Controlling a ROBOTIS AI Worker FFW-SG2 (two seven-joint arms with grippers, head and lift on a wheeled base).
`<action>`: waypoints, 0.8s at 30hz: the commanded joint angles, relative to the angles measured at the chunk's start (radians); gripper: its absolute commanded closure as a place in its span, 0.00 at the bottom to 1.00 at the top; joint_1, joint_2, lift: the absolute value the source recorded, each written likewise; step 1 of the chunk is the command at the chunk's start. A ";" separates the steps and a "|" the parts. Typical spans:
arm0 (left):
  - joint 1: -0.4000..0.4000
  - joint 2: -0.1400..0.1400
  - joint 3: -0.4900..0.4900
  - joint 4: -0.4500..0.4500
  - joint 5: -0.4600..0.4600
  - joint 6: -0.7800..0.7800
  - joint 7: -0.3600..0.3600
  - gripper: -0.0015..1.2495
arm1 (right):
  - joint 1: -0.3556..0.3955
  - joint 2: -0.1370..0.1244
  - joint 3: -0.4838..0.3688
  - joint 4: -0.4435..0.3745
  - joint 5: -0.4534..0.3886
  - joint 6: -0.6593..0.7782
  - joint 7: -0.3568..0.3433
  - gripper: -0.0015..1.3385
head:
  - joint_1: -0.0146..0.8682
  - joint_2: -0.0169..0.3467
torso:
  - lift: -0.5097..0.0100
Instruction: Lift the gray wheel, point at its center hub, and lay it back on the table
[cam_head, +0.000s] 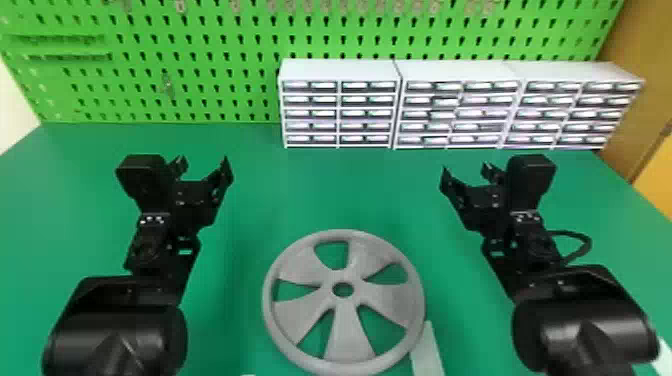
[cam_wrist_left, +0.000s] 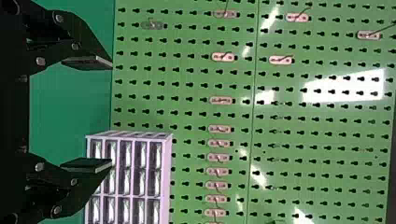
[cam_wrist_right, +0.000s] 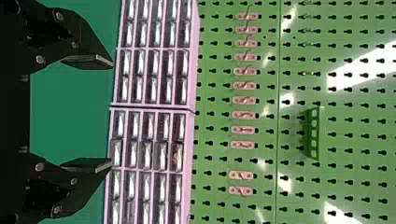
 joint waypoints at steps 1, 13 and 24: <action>0.003 0.000 0.002 0.000 0.004 -0.002 0.000 0.41 | -0.004 -0.002 0.003 0.000 -0.013 0.015 0.000 0.39 | 0.80 0.18 | 0.80; 0.004 0.000 0.003 0.000 0.005 -0.003 0.000 0.41 | -0.038 -0.031 0.012 -0.078 -0.039 0.231 0.000 0.39 | 0.80 0.18 | 0.80; 0.004 0.000 0.003 0.000 0.005 -0.003 0.000 0.41 | -0.151 -0.120 0.089 -0.218 -0.094 0.716 0.002 0.39 | 0.80 0.18 | 0.80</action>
